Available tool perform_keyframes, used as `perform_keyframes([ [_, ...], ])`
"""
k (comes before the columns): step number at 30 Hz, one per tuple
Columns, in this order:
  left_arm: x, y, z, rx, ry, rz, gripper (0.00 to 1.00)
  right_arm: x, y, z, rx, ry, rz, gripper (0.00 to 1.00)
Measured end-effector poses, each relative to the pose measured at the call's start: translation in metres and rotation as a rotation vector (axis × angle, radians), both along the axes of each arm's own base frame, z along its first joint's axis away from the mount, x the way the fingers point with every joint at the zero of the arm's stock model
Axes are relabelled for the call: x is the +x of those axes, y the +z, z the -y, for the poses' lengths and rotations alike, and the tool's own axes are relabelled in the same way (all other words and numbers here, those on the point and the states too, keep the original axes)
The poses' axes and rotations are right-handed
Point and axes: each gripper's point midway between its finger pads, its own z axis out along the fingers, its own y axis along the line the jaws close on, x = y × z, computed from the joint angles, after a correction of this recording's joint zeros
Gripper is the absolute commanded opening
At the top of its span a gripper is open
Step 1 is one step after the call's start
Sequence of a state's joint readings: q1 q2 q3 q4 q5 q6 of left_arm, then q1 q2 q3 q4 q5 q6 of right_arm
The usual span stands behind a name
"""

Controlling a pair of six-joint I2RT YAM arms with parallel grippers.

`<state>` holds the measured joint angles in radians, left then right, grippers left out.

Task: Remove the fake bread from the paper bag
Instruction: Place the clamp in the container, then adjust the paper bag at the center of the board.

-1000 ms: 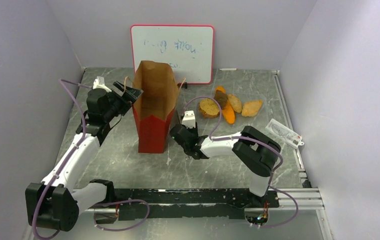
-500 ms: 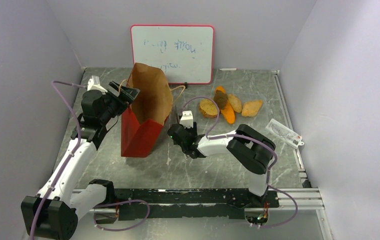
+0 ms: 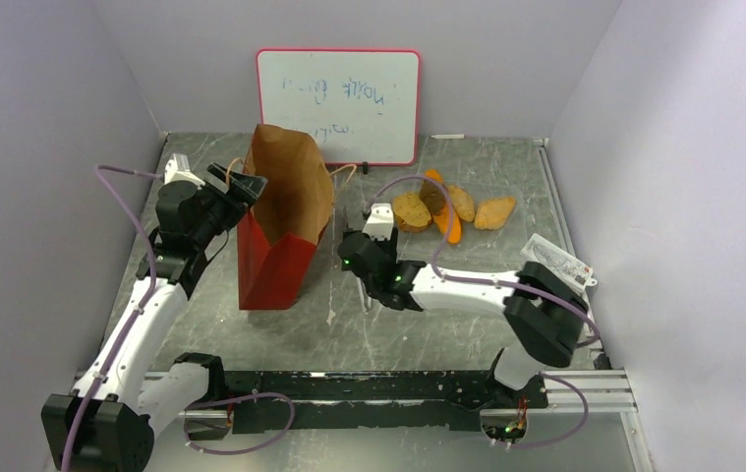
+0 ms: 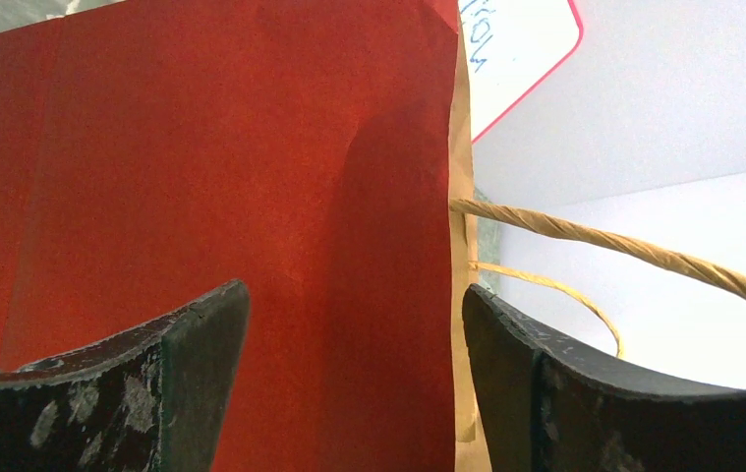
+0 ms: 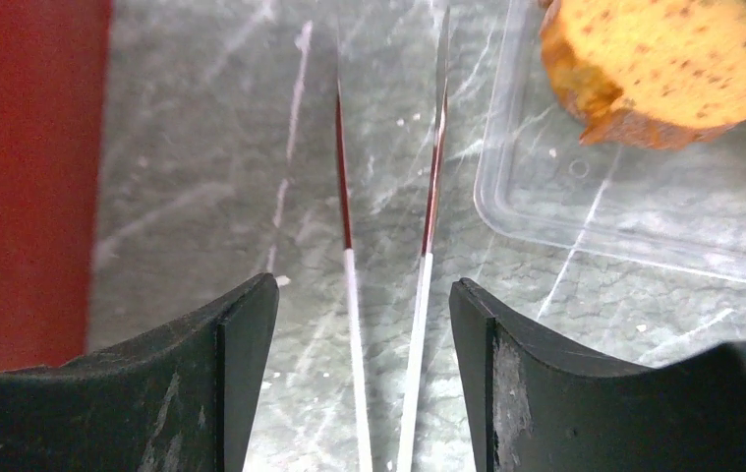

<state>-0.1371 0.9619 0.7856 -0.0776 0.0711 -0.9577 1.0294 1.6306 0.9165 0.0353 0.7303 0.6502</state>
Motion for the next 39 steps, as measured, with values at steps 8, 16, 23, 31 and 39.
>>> perform_keyframes([
  [8,-0.001,-0.005,-0.01,0.001,0.027,-0.007,0.73,-0.016,0.075,0.006,0.157,-0.037,0.078,0.64],
  [16,0.0,-0.005,-0.015,0.001,0.041,-0.008,0.73,-0.034,0.123,-0.01,0.28,-0.007,0.102,0.64],
  [23,-0.001,-0.012,-0.019,0.0,0.049,-0.019,0.73,-0.041,0.168,-0.026,0.395,0.028,0.13,0.64],
  [31,-0.003,-0.011,-0.018,-0.005,0.037,-0.017,0.73,-0.039,0.188,-0.052,0.439,0.07,0.124,0.64],
  [39,-0.004,-0.01,-0.019,-0.008,0.034,-0.015,0.73,-0.032,0.165,-0.083,0.391,0.1,0.078,0.64],
])
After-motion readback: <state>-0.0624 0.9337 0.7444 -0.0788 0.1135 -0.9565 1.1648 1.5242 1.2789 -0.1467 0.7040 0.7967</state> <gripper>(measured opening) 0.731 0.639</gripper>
